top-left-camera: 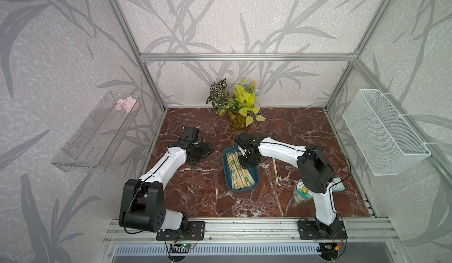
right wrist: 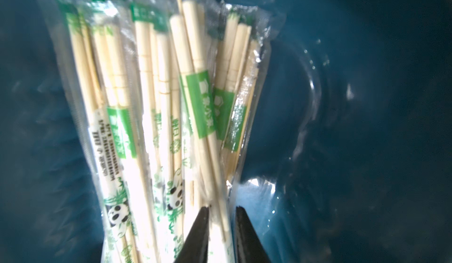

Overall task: Take the paired disposable chopsticks out of the storage box
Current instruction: Pick up the paired disposable chopsticks from the storage box.

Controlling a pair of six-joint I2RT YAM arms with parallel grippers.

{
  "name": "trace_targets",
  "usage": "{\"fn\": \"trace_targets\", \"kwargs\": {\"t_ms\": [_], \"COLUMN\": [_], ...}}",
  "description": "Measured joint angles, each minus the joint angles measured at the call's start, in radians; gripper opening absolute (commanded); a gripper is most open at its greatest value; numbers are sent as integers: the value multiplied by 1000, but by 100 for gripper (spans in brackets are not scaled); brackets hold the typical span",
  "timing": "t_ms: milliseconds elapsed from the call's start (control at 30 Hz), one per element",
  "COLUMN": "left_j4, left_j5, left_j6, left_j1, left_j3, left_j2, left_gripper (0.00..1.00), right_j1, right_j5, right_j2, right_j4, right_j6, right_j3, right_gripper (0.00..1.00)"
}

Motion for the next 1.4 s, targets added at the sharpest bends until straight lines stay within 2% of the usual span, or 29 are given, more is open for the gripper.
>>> {"fn": "trace_targets", "kwargs": {"t_ms": [167,267,533,700,1033,1200,1400], "left_j4": [2,3,3,3,5,7,8], "left_j5": [1,3,6,7,18,25,32], "left_j6": [1,4,10,11,13,15,15], "left_j1": [3,5,8,8,8,8,9], "left_j3": [-11,-18,-20,-20,-20,-20,-20], "left_j2": [-5,-10,-15,-17,-17,-17,-17], "left_gripper": [99,99,99,99,99,99,99], "right_j1": [0,0,0,0,-3,-28,-95], "right_j5": [2,3,1,2,3,-74,-224], "right_j2": [16,25,42,39,-85,-139,-179], "right_j4": [-3,-5,-15,-22,-40,20,173], "right_j6": [0,0,2,5,22,43,102], "right_j3": [5,8,23,24,24,-12,-146], "right_gripper": [18,20,9,6,3,2,2]}}
